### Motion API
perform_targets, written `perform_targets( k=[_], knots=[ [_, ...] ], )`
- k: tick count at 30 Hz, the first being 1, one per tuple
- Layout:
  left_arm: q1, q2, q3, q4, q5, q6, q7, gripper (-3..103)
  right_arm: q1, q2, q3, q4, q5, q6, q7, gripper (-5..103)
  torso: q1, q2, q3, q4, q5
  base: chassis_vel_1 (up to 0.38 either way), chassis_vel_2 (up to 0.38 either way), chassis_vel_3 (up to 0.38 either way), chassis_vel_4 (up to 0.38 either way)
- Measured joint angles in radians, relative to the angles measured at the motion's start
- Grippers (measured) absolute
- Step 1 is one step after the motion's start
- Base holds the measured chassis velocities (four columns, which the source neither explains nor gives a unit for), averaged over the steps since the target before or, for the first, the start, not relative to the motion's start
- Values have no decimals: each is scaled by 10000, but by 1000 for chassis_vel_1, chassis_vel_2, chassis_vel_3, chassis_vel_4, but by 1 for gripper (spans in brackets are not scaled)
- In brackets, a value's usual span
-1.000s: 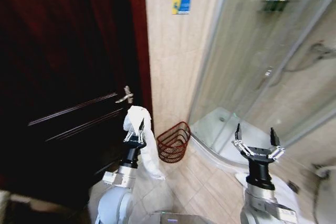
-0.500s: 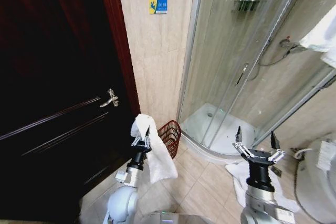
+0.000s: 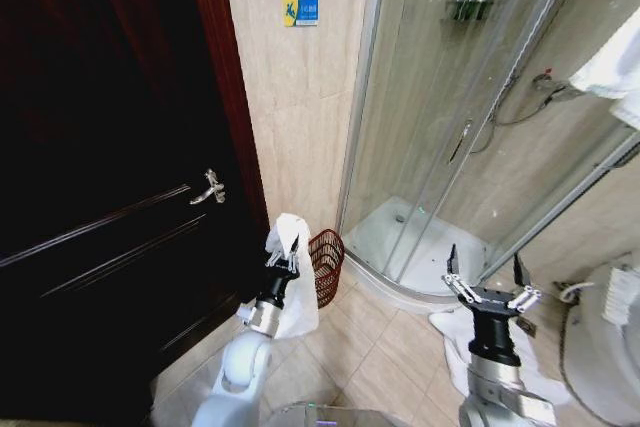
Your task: Discard the used towel into the hamper.
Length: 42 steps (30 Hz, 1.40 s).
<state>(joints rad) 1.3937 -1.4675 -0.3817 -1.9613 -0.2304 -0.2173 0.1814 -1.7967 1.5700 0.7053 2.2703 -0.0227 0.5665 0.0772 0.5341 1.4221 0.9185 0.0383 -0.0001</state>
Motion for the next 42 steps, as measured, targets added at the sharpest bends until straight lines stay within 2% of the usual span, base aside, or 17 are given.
perform_targets(
  k=[6,10,15,19,28,35,42],
  knots=[
    [-1259,823,285,951,-986,92,-142,4,-9,31,42,-69,-129,12,-10,100,0,0,0,0,-1,0,0,0,0],
    [-2006,1107,587,1442,-1508,93,-49,4,-57,112,91,-179,-190,105,-47,100,0,0,1,0,0,0,0,0,0],
    [-2858,1252,991,1840,-1785,116,-17,4,-68,179,151,-278,-218,150,-62,100,0,0,1,0,1,0,0,0,0],
    [-3563,1275,1469,2396,-1891,110,-251,4,-65,254,191,-360,-251,187,-89,100,1,0,0,-2,2,0,0,0,0],
    [-4862,1052,2097,3954,-1219,-378,-564,4,-76,308,243,-489,-269,270,-231,100,1,-1,0,-1,2,0,0,0,0],
    [-6074,931,2288,5389,-318,-1194,-567,4,-57,333,188,-595,-268,303,-395,100,1,-1,0,-1,1,0,0,0,0],
    [-6973,768,2307,6441,297,-1771,-560,4,-54,339,207,-694,-259,377,-439,100,1,-1,0,-1,2,0,0,0,0]
  ],
)
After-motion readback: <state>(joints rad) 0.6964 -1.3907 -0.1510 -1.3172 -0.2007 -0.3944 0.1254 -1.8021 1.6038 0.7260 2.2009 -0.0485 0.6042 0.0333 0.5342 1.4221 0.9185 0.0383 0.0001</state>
